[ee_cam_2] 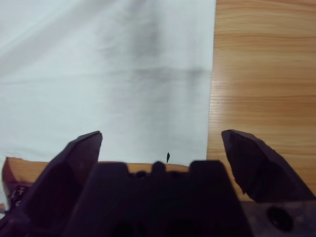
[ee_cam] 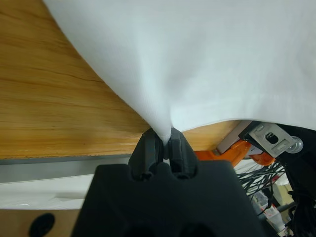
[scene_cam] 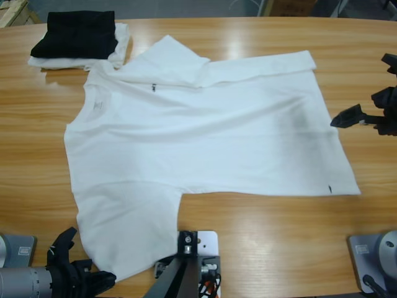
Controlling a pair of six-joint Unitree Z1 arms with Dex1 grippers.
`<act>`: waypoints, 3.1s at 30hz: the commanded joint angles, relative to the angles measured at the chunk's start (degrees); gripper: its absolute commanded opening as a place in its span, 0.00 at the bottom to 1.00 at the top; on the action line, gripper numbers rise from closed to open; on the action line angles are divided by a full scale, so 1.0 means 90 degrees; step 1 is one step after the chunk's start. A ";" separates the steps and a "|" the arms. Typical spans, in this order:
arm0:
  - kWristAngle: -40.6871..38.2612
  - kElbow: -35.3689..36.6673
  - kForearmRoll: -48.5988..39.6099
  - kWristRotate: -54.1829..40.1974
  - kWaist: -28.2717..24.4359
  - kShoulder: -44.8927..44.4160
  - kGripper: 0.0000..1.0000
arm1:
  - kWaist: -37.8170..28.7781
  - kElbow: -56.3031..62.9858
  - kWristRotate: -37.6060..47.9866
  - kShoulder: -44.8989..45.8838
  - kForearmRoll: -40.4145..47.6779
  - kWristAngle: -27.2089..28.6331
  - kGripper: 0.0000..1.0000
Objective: Fold clothes
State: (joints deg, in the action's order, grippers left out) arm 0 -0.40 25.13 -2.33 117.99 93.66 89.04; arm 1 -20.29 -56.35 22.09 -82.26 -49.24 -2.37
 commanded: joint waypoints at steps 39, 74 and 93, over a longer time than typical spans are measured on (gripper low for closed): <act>-0.0116 -0.0067 -0.0249 -0.0619 -0.0420 -0.0428 0.00 | -0.0822 0.2998 1.0606 0.1009 0.1442 -0.0485 0.99; -0.0102 -0.0272 -0.0249 -0.0629 -0.0553 -0.0626 0.00 | -0.1171 0.3588 1.0127 0.0345 0.2805 0.0417 0.51; -0.0093 -0.0323 -0.0249 -0.0639 -0.0553 -0.0714 0.00 | -0.1603 0.3693 0.9865 0.0224 0.2706 0.0487 0.00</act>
State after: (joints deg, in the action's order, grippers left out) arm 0 -0.71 23.89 -3.95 112.79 89.27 83.56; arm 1 -33.94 -25.14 114.66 -79.70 -23.86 1.07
